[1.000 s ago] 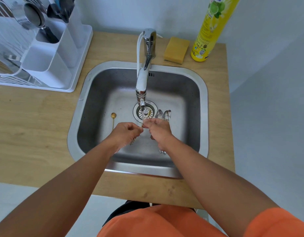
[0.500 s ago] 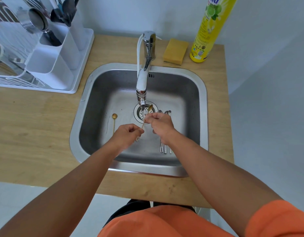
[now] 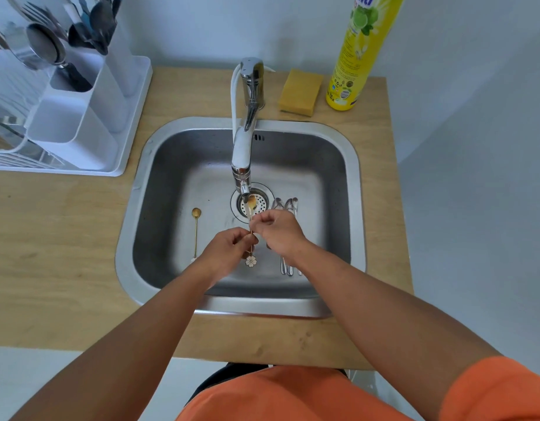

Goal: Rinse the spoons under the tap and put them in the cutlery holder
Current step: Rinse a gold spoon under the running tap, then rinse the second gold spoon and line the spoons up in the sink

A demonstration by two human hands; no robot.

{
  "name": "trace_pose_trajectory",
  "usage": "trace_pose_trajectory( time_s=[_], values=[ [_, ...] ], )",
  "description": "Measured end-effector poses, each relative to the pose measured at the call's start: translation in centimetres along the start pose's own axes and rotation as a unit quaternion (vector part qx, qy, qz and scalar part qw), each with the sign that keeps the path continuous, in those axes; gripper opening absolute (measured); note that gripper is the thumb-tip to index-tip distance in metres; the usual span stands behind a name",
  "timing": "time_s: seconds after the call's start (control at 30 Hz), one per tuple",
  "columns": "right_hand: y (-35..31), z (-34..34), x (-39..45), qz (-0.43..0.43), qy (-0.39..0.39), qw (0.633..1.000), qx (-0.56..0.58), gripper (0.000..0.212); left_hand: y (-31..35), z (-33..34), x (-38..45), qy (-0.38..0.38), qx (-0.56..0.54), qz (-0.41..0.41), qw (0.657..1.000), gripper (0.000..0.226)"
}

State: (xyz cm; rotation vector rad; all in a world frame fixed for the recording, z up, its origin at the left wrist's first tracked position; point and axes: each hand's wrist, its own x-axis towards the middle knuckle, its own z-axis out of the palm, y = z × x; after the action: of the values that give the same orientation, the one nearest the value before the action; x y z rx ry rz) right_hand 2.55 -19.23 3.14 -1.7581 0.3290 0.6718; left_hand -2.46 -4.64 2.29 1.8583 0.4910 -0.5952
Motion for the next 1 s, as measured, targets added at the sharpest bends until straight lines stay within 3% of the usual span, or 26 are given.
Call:
trace_pose_trajectory(
  time_s=[0.13,0.3,0.4,0.63,0.83,1.0],
  values=[
    [0.4,-1.1,0.6,0.022,0.064,0.997,-0.043,0.012,-0.5,-1.0,0.9,0.010,0.033,-0.017,0.999,0.023],
    [1.9,-3.0,1.2,0.077,0.155,0.974,-0.145,0.022,-2.2,-4.1,2.3,0.163,0.199,-0.052,0.965,0.027],
    [2.7,-3.8,1.7,0.102,0.184,0.967,-0.143,0.016,-2.9,-5.4,2.6,0.190,0.233,-0.079,0.950,0.038],
    [3.3,-4.7,2.5,0.123,0.214,0.952,-0.181,0.017,-3.8,-6.4,3.1,0.171,0.282,-0.155,0.931,0.024],
    [3.5,-5.1,3.1,0.134,0.217,0.941,-0.222,0.013,-4.1,-6.3,3.4,0.169,0.319,-0.186,0.914,0.029],
    [3.6,-5.0,3.5,0.139,0.210,0.938,-0.239,0.013,-3.9,-6.2,3.3,0.149,0.339,-0.195,0.908,0.020]
  ],
)
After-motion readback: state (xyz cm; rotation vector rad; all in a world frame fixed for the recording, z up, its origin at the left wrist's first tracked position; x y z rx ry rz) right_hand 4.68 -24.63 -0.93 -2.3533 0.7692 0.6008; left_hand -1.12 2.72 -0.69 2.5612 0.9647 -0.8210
